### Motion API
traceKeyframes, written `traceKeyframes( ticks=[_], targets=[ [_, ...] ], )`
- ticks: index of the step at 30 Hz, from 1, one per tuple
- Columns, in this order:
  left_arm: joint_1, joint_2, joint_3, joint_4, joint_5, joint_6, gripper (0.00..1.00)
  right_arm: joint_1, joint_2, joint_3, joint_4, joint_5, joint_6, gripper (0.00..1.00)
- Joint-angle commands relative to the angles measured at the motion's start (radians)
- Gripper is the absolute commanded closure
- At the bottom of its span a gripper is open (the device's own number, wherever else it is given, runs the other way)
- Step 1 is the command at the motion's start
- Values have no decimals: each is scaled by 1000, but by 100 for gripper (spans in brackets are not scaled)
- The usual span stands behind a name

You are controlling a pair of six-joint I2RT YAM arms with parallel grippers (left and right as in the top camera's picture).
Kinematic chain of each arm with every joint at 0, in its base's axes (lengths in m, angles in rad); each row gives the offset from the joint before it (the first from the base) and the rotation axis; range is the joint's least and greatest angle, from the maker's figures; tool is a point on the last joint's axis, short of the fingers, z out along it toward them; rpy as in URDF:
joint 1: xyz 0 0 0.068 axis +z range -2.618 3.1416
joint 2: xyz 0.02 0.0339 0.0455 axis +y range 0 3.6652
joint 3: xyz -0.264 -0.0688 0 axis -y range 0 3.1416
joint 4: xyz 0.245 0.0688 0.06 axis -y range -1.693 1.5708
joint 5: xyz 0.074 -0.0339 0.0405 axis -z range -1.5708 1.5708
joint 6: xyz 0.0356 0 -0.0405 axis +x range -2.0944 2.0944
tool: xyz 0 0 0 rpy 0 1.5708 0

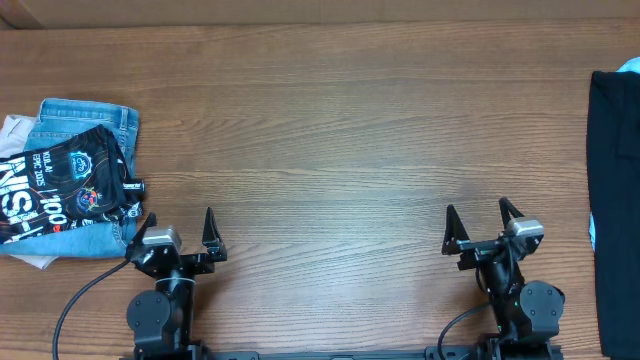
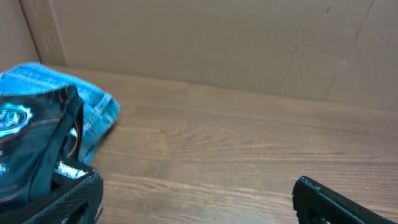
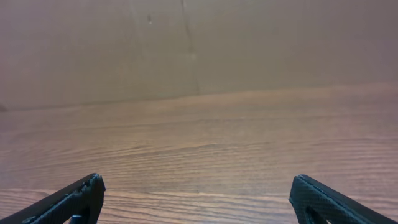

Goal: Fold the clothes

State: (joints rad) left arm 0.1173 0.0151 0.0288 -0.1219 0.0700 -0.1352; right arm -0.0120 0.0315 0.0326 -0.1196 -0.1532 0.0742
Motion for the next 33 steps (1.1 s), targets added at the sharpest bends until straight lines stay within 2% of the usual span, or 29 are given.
traceKeyframes(
  ticks=[1, 6, 11, 24, 27, 29, 33],
  targets=[
    [-6, -9, 69, -74, 8, -37, 0, 3, 40, 94, -5, 27, 28, 0],
    [-6, -5, 187, -194, 8, -37, 0, 3, 179, 227, -37, 63, 32, 0],
    [-6, 74, 319, -285, 4, -37, 0, 3, 400, 407, -108, 66, 31, 0],
    [-6, 623, 764, -537, 10, -37, 0, -39, 1041, 974, -408, 34, 20, 0],
    [-6, 729, 864, -613, 31, -37, 0, -47, 1121, 1057, -425, 15, 33, 0],
    [-6, 779, 907, -640, 61, -37, 0, -48, 1146, 1081, -415, 26, -27, 0],
    [-6, 834, 937, -634, 166, -37, 0, -97, 1179, 1082, -298, 167, -56, 0]
  ],
)
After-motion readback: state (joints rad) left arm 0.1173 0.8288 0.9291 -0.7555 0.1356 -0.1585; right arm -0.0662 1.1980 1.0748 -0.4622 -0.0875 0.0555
